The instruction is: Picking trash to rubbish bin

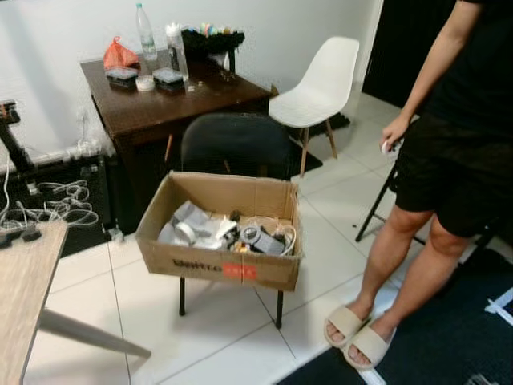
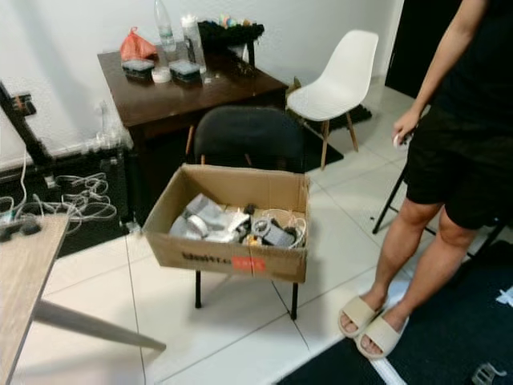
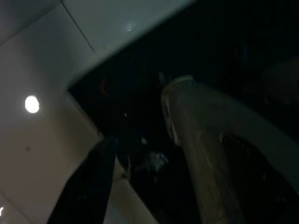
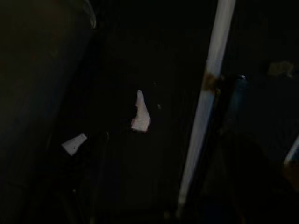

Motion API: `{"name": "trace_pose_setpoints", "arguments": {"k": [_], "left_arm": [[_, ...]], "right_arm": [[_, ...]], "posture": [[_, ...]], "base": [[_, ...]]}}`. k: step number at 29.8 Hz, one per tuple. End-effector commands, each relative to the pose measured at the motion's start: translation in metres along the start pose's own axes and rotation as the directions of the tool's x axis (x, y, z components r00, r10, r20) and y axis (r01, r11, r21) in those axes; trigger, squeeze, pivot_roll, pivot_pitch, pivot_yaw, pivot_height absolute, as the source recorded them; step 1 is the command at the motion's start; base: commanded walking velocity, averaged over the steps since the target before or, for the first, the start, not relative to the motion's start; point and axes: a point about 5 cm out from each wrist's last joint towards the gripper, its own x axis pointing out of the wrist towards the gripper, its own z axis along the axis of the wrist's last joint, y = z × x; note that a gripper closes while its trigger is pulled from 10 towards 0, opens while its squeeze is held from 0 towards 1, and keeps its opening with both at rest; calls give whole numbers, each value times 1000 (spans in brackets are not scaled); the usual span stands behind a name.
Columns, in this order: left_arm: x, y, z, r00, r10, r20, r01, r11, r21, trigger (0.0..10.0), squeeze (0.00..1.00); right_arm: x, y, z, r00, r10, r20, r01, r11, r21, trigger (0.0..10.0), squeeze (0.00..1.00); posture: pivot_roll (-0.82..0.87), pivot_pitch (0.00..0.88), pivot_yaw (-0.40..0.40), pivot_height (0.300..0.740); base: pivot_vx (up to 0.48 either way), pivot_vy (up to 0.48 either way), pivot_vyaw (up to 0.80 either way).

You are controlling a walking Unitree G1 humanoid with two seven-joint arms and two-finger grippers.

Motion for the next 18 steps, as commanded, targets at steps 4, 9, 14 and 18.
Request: {"name": "trace_pose_setpoints", "arguments": {"k": [4,9,14,18], "left_arm": [[-3,-2,-24,996,0,-91,1,1000,6,10000,0],[-3,-2,-23,996,4,-84,-4,1000,7,10000,0],[-3,-3,-21,998,-9,-68,9,1000,1,10000,0],[-3,-3,-22,997,-23,-79,23,1000,3,10000,0]], "right_arm": [[-1,10,-5,999,33,-12,-33,999,-2,10000,0],[-1,10,-5,999,34,-12,-34,999,-3,10000,0],[-1,10,-5,999,33,-12,-34,999,-4,10000,0],[-1,10,-5,999,34,-12,-34,999,-5,10000,0]], "posture": [[-77,165,43,740],[-78,165,42,740],[-78,164,42,740],[-75,164,42,740]], "base": [[-302,0,0],[-167,0,0],[0,0,0],[0,-104,0]]}}
